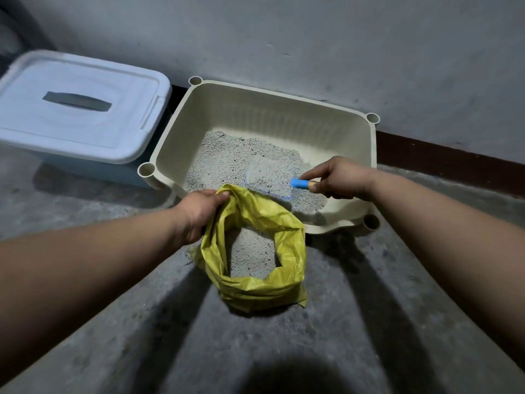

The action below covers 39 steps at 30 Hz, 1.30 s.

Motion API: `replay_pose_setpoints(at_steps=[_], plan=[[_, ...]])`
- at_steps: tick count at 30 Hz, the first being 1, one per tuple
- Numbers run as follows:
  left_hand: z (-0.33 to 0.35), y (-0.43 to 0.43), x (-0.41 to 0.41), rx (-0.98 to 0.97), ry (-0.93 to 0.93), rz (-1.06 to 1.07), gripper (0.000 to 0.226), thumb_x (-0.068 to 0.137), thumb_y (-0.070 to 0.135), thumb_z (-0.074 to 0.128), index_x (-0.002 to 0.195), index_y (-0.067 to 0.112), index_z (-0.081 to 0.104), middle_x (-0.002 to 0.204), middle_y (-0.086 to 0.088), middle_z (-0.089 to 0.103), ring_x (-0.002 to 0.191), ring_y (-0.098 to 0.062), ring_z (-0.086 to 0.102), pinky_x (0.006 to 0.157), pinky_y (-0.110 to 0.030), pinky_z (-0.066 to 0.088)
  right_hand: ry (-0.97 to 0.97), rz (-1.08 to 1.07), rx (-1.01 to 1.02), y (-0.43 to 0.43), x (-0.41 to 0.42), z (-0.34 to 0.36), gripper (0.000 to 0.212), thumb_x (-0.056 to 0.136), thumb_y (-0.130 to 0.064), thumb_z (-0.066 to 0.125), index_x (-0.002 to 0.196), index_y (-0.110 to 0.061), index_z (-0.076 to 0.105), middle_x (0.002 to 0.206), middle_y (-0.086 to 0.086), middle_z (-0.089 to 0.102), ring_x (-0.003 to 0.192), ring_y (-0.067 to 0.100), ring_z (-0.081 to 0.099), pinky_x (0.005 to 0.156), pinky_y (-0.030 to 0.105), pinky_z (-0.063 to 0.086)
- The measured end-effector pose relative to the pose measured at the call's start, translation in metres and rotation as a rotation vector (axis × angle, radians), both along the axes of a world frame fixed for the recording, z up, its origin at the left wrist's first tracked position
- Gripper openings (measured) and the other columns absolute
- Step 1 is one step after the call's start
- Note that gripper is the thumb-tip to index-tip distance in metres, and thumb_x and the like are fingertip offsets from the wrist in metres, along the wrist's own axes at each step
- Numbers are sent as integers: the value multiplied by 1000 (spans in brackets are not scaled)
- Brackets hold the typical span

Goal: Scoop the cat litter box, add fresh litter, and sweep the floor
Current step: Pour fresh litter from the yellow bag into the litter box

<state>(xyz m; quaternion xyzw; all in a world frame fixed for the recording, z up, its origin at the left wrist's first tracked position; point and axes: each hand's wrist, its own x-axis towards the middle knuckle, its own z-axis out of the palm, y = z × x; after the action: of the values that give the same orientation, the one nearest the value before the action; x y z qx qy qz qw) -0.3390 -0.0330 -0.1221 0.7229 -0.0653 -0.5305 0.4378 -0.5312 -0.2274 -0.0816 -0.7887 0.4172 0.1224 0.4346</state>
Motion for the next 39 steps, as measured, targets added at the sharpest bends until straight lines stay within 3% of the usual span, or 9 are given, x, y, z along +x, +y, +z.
replay_pose_setpoints(at_steps=[3,6,10,13,19,23,27,31,39], plan=[[1,0,-2,1,3,-10,14,93,19,56,100,7,60,83,-15,68,59,-22,68,55,-31,58,9,-75,-107,4,0,-11,33,92,-16,59,124,-26,62,58,1,49,43,11,36,34,15,29],[1,1,-2,1,18,-19,11,90,16,60,96,7,61,93,-21,69,72,-28,67,67,-40,60,41,-122,-210,10,0,-23,33,96,-14,51,127,-21,59,66,-2,50,52,13,41,46,20,31],[0,0,-2,-10,41,-28,8,90,10,60,96,7,62,90,-21,68,74,-29,66,69,-43,59,121,-76,-386,13,-2,-30,41,91,1,43,126,-13,57,111,16,63,98,33,57,69,25,35],[-2,-1,-1,-5,42,-20,6,91,9,58,94,7,62,89,-21,68,74,-29,66,69,-42,59,93,-114,-430,14,-3,-27,52,83,8,40,128,-14,55,120,17,59,108,35,55,77,27,43],[-4,-2,-1,2,32,-4,9,92,9,55,97,8,63,85,-19,68,71,-28,66,66,-40,60,-187,-239,-473,7,-7,-28,53,83,0,56,125,-32,61,114,6,64,102,20,60,87,30,48],[-2,-1,-1,3,33,14,11,93,11,54,99,7,63,87,-19,68,70,-28,67,65,-39,60,-500,-220,43,13,-9,-8,37,77,-5,74,112,-17,70,59,-1,61,46,1,43,47,17,36],[-1,0,-2,0,24,7,18,94,15,54,106,6,63,89,-19,68,72,-28,66,72,-44,58,-150,154,67,18,0,16,32,77,-14,76,106,-25,72,62,1,60,50,10,42,48,23,34],[1,-1,-5,1,10,21,8,93,15,56,95,10,62,78,-14,67,58,-22,66,58,-33,59,372,729,-664,55,29,43,20,85,-30,61,103,-29,69,92,-7,65,81,14,56,66,24,41],[2,1,-19,-7,31,-10,6,88,5,60,89,9,63,79,-16,68,62,-25,66,59,-35,58,537,686,-676,126,51,7,28,92,-20,46,114,-14,63,117,5,62,106,26,60,87,36,51]])
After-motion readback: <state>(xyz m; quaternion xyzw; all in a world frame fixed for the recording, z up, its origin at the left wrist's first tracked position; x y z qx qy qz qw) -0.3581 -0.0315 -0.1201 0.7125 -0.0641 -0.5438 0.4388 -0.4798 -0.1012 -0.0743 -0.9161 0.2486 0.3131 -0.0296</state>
